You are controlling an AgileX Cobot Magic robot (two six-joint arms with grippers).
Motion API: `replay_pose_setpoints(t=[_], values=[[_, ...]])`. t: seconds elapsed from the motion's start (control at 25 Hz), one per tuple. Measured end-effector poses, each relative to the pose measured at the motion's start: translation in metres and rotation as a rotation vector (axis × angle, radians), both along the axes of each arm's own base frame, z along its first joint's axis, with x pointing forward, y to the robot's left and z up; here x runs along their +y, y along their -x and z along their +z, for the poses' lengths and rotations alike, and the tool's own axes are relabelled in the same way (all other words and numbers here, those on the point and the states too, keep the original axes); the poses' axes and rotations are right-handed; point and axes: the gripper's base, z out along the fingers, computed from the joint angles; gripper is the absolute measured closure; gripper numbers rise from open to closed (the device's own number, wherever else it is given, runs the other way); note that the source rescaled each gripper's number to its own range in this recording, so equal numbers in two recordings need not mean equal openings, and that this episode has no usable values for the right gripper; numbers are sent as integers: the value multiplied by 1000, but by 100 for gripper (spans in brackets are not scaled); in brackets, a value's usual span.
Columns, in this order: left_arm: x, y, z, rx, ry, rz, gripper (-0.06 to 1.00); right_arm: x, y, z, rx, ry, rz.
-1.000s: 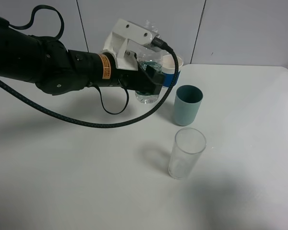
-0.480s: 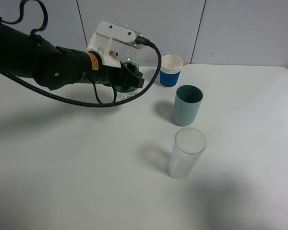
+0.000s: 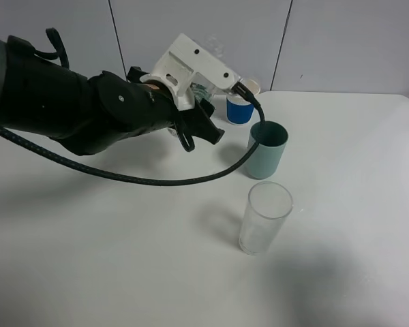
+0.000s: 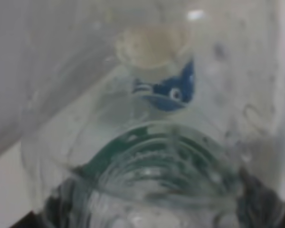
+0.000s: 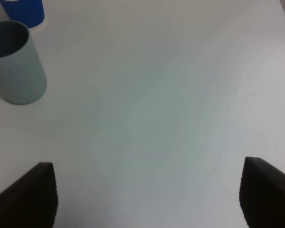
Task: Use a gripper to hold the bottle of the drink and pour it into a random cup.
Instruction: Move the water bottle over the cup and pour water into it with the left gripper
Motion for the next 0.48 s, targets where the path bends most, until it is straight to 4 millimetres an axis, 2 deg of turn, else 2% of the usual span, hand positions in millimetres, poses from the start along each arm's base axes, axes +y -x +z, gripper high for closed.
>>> replay_pose_setpoints(t=[0.28,0.48], values=[[-4,8,0,3,-80,74,94,0,0,0,0,0,0],[-25,6,2,12,-185,95,94,0,0,0,0,0,0]])
